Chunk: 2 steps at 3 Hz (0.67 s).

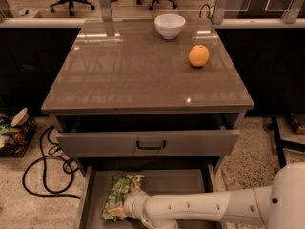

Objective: Pick green jalapeno chip bag from middle drawer and place on counter

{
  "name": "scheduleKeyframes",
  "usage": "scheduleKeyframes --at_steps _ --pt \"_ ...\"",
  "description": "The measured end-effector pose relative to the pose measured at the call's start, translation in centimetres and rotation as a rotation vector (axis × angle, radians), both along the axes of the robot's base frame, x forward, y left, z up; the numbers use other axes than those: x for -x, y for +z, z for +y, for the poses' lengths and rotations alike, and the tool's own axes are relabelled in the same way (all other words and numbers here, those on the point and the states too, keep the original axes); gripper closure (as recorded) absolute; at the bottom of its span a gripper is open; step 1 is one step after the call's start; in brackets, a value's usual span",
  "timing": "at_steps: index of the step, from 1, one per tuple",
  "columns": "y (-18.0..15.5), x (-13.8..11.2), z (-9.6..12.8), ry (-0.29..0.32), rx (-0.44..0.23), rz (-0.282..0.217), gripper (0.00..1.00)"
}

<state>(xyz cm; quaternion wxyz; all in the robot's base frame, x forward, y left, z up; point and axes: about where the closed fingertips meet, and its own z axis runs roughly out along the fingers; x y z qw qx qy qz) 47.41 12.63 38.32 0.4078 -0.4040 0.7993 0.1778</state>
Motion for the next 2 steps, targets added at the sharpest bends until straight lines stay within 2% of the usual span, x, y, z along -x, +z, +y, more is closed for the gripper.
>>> scheduleKeyframes --at_steps 2 --pt "-0.03 0.03 0.14 0.002 -0.001 0.001 0.65"
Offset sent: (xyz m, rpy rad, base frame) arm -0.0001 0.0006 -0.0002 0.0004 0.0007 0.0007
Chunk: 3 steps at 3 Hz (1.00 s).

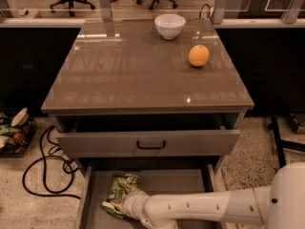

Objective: Pick green jalapeno chip bag from middle drawer and place on counter

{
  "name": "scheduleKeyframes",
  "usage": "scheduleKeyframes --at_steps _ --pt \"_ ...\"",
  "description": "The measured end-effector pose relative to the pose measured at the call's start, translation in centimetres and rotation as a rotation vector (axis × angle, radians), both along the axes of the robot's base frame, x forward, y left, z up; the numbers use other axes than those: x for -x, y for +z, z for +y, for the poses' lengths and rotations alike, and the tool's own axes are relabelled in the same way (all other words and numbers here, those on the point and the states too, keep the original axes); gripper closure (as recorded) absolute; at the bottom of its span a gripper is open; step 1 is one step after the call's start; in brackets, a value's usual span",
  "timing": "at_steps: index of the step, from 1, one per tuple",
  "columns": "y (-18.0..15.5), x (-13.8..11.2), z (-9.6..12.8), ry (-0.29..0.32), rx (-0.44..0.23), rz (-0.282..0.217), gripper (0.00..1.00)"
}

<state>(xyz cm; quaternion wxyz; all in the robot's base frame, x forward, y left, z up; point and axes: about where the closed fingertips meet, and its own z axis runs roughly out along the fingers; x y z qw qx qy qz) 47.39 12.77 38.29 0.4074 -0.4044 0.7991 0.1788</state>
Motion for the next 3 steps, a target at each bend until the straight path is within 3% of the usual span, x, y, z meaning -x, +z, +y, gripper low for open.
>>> scheduleKeyframes --at_steps 1,2,3 --pt "-0.01 0.01 0.07 0.001 -0.001 0.000 0.90" --pt "0.04 0.02 0.11 0.001 -0.001 0.001 1.00" --pt "0.06 0.02 0.11 0.001 -0.001 0.001 1.00"
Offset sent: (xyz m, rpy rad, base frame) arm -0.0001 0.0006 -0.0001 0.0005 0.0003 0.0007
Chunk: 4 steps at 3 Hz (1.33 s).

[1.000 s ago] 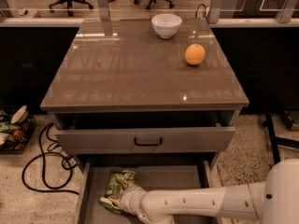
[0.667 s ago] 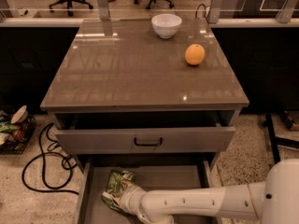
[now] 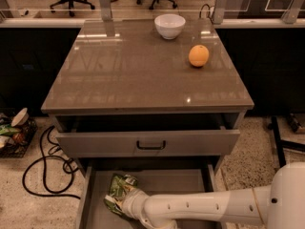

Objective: Pick green jalapeno chip bag from middle drawer and place on counter

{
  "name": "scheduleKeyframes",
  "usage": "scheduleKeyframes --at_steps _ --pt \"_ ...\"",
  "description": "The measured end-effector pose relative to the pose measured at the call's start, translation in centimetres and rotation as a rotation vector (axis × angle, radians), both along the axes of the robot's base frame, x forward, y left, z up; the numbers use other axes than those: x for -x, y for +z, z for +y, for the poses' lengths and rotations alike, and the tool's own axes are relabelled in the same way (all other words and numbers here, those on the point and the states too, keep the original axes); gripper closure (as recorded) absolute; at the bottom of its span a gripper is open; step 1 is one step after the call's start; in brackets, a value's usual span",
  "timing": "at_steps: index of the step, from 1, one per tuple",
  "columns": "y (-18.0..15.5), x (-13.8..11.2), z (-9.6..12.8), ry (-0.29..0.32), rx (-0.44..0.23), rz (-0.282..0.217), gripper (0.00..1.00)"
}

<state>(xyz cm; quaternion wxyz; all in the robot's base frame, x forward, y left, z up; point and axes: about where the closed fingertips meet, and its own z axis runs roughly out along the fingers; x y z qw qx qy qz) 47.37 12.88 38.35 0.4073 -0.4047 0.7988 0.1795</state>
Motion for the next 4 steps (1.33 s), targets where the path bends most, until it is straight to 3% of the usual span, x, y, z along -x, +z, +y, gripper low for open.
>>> scheduleKeyframes --at_steps 1,2,4 --pt "1.3 0.3 0.1 -0.002 0.023 -0.030 1.00" --pt "4.0 1.6 0.8 0.025 0.117 -0.077 1.00" --pt "10.3 2.4 -0.8 0.068 0.317 -0.184 1.00"
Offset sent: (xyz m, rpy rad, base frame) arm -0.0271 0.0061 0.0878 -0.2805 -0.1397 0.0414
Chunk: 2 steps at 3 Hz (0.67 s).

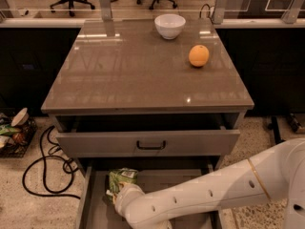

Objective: Pick green jalapeno chip bag from middle drawer and place on counter

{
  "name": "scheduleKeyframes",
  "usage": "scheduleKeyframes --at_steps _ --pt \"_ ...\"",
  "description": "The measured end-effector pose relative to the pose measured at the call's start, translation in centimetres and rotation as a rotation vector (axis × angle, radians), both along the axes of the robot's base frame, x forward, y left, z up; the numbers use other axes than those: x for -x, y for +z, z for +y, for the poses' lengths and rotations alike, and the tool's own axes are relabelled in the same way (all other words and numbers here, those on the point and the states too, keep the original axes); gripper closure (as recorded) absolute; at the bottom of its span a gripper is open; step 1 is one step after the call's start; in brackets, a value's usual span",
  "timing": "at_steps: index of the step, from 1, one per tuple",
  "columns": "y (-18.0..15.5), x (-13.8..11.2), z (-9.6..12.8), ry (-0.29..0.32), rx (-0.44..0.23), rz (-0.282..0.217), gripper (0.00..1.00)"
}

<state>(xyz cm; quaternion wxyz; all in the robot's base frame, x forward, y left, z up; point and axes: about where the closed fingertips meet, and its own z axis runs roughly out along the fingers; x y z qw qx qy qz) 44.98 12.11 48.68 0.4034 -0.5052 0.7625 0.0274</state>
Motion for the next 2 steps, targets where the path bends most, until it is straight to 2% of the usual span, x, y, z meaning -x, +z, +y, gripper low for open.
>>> scheduleKeyframes --at_steps 1,2 --pt "3.0 0.6 -2.0 -0.007 0.012 -0.062 1.00" --pt "5.7 2.0 -3.7 -0.010 -0.040 -0.117 1.00"
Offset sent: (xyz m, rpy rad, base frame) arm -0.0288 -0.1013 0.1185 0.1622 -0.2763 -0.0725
